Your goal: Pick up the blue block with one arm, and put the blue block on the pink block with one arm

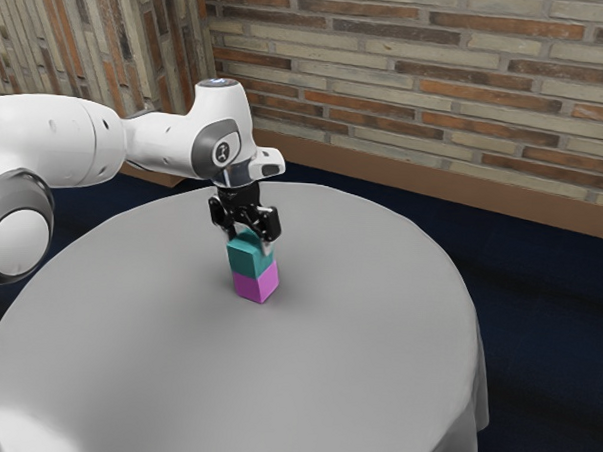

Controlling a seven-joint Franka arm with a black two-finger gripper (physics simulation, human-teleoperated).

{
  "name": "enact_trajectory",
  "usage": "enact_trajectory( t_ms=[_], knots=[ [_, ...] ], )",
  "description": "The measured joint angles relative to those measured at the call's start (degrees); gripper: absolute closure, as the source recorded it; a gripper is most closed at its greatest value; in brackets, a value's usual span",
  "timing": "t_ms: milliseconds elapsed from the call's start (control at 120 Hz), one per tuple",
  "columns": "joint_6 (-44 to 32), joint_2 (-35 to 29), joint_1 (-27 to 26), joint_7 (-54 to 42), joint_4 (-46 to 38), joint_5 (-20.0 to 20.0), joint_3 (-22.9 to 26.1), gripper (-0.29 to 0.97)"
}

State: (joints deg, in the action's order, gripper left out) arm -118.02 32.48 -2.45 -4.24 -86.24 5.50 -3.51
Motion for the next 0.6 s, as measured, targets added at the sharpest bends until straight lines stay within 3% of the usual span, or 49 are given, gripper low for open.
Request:
enact_trajectory(
  t_ms=[250, 383, 600],
  knots=[
    [0.2, -2.6, -0.1, 0.4, -0.1, 0.0, 0.0, 0.02],
    [5.6, -16.4, -0.1, 0.6, -1.5, -0.9, 0.2, 0.01],
    [18.9, -27.7, -0.1, 1.1, -1.1, -2.9, -0.1, 0.0]
  ],
)
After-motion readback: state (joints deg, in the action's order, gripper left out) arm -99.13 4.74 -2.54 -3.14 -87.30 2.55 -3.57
